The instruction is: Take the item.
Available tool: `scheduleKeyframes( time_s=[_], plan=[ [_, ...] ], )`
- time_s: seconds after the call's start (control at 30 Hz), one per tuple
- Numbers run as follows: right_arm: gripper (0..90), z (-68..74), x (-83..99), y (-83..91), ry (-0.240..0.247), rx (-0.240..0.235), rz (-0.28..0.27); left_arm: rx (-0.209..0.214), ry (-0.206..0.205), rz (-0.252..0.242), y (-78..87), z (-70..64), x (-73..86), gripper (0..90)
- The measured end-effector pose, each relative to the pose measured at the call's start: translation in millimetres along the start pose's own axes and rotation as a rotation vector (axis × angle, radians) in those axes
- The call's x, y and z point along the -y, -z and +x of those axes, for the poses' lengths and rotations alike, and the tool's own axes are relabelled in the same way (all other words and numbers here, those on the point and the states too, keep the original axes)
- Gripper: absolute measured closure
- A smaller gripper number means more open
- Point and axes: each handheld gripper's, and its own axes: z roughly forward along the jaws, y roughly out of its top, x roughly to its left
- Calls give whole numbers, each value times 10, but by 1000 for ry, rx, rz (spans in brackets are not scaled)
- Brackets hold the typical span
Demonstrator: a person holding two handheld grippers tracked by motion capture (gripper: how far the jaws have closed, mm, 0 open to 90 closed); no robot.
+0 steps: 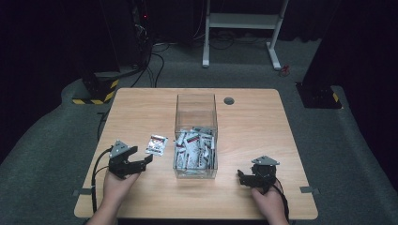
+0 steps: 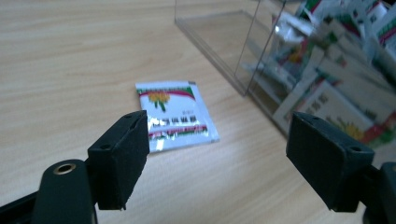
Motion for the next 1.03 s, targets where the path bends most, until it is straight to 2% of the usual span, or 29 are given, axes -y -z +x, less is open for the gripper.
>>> scheduleKeyframes(
  time_s=[0.07,0.23,0.4,0.43,0.47,0.77,1.03],
  plan=[
    [82,0,0,0,0,0,0,-4,-11,26,1,13,85,217],
    [83,1,1,2,-1,0,0,-21,-32,131,-16,68,314,209],
    [83,0,1,1,0,0,0,-60,-108,230,-12,51,498,198],
    [83,1,1,2,0,0,0,-72,-127,233,-11,42,531,190],
    [83,2,1,2,-1,0,1,-74,-124,220,3,41,555,167],
    [84,7,3,4,-3,2,0,-89,-111,187,29,38,618,143],
    [82,26,0,4,-15,11,5,-87,-116,187,40,45,624,142]
  ],
)
